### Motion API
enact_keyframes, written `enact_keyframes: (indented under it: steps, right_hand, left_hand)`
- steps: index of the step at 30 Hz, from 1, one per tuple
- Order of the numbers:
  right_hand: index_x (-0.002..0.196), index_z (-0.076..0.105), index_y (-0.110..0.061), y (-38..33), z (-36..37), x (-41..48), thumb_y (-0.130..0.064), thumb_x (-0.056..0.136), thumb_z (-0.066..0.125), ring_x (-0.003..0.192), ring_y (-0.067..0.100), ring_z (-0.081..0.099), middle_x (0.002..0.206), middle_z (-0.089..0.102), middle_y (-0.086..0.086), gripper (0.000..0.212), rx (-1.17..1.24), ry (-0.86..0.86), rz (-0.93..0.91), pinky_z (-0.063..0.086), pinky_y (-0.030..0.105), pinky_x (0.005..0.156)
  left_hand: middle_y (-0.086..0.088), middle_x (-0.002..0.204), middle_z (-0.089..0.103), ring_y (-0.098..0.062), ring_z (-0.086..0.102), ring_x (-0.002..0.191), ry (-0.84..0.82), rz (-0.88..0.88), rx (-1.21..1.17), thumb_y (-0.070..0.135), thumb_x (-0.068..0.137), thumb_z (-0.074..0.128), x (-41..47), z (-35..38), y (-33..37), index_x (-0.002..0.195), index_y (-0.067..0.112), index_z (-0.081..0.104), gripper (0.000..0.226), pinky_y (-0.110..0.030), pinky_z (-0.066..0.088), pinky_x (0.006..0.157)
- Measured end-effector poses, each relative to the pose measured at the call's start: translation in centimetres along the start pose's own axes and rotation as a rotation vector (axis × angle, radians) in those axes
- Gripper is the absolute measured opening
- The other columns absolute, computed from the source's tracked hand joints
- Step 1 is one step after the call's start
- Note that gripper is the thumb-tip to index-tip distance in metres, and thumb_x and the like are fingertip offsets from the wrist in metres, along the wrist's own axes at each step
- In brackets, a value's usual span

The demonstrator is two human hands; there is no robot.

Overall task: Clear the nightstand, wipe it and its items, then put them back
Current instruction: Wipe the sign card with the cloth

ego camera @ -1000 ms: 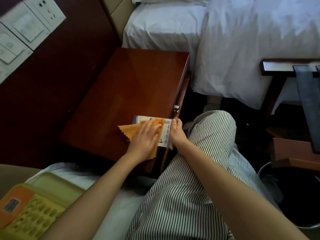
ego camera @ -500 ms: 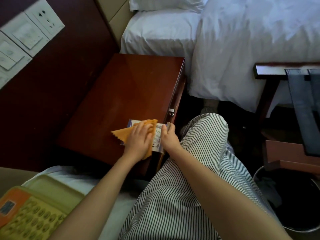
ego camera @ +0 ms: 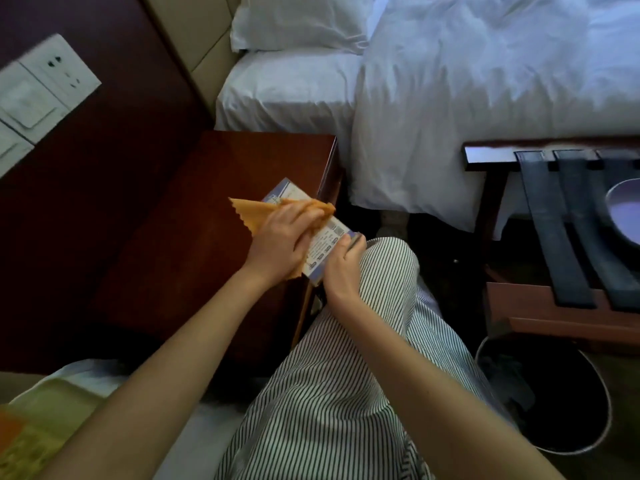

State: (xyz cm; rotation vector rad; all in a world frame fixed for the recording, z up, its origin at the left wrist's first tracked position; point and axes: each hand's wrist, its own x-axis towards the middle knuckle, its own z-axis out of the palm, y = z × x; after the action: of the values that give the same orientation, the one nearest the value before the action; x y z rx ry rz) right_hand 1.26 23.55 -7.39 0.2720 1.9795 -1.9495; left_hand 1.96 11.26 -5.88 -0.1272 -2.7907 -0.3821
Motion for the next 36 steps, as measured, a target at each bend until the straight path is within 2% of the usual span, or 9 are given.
enact_keyframes:
  steps: [2, 4, 8, 11, 16, 20, 24, 28, 36]
  right_hand:
    - [0.130, 0.027, -0.014, -0.7, -1.3, 0.7, -0.034, 0.103, 0.022, 0.072, 0.015, 0.062, 0.099, 0.061, 0.006, 0.034, 0.028, 0.051, -0.043, 0.048, 0.023, 0.055]
    - [0.123, 0.027, -0.017, -1.3, -2.7, 1.2, -0.034, 0.103, 0.022, 0.067, 0.011, 0.060, 0.091, 0.060, 0.001, 0.027, 0.044, 0.093, -0.040, 0.044, 0.017, 0.050]
    - [0.143, 0.019, -0.011, -3.1, -6.4, 2.8, -0.032, 0.103, 0.023, 0.113, 0.032, 0.055, 0.133, 0.051, 0.015, 0.045, 0.080, 0.247, -0.013, 0.045, 0.031, 0.087]
    - [0.140, 0.025, -0.008, -4.4, -9.4, 4.3, -0.030, 0.103, 0.025, 0.120, 0.032, 0.052, 0.137, 0.048, 0.015, 0.043, 0.148, 0.351, -0.045, 0.042, 0.036, 0.095]
    - [0.146, 0.018, -0.012, -5.4, -15.7, 5.4, -0.033, 0.102, 0.026, 0.117, 0.038, 0.050, 0.133, 0.049, 0.023, 0.050, 0.073, 0.423, -0.013, 0.038, 0.034, 0.087]
    - [0.146, 0.017, -0.011, -4.1, -21.4, 5.5, -0.033, 0.103, 0.024, 0.119, 0.038, 0.048, 0.138, 0.045, 0.022, 0.049, 0.020, 0.533, 0.023, 0.035, 0.032, 0.082]
    - [0.148, 0.016, -0.012, -2.8, -27.6, 6.2, -0.035, 0.103, 0.023, 0.127, 0.036, 0.042, 0.145, 0.039, 0.017, 0.051, -0.055, 0.585, 0.061, 0.035, 0.035, 0.095]
    - [0.140, 0.029, -0.013, -2.0, -32.8, 7.2, -0.032, 0.102, 0.027, 0.118, 0.033, 0.050, 0.135, 0.049, 0.014, 0.043, -0.152, 0.584, 0.091, 0.039, 0.037, 0.093]
    - [0.137, 0.035, -0.015, -0.7, -37.2, 8.9, -0.034, 0.101, 0.028, 0.120, 0.032, 0.047, 0.138, 0.048, 0.009, 0.042, -0.252, 0.597, 0.280, 0.036, 0.036, 0.089]
  left_hand:
    - [-0.007, 0.131, 0.053, -0.026, 0.049, 0.119, 0.057, -0.108, 0.003, 0.028, 0.086, 0.036, 2.3, -0.2, 0.6, 0.124, 0.015, 0.055, 0.045, -0.042, 0.037, 0.102]
    - [-0.007, 0.128, 0.054, -0.028, 0.051, 0.114, 0.088, -0.141, 0.007, 0.027, 0.084, 0.037, 4.2, 0.1, 1.8, 0.123, 0.015, 0.056, 0.045, -0.043, 0.039, 0.097]
    - [-0.008, 0.116, 0.061, -0.026, 0.057, 0.101, -0.012, 0.240, -0.156, 0.020, 0.080, 0.049, 7.3, 2.0, 7.0, 0.119, 0.017, 0.061, 0.040, -0.035, 0.040, 0.091]
    - [-0.007, 0.115, 0.062, -0.024, 0.058, 0.099, -0.001, 0.430, -0.188, 0.023, 0.083, 0.049, 9.3, 3.8, 10.9, 0.115, 0.017, 0.064, 0.035, -0.033, 0.039, 0.089]
    - [-0.008, 0.112, 0.061, -0.030, 0.058, 0.100, 0.023, 0.192, -0.288, 0.025, 0.079, 0.044, 13.7, 7.2, 16.1, 0.117, 0.018, 0.061, 0.042, -0.043, 0.046, 0.088]
    - [0.004, 0.112, 0.061, -0.011, 0.058, 0.105, -0.368, 0.091, -0.681, 0.006, 0.083, 0.043, 16.2, 9.2, 21.1, 0.132, 0.018, 0.047, 0.050, -0.021, 0.044, 0.094]
    - [0.005, 0.088, 0.063, -0.007, 0.059, 0.085, -0.579, 0.050, -0.772, 0.002, 0.084, 0.042, 18.0, 11.7, 26.1, 0.102, 0.014, 0.065, 0.031, -0.011, 0.044, 0.080]
    - [0.005, 0.080, 0.062, -0.017, 0.057, 0.081, -0.618, -0.209, -0.816, 0.011, 0.084, 0.045, 20.0, 15.0, 29.1, 0.075, 0.030, 0.064, 0.029, -0.035, 0.049, 0.083]
    - [0.002, 0.112, 0.064, -0.013, 0.057, 0.103, -0.718, -0.082, -0.711, 0.017, 0.087, 0.051, 17.6, 20.6, 33.0, 0.115, 0.020, 0.059, 0.029, -0.025, 0.044, 0.085]
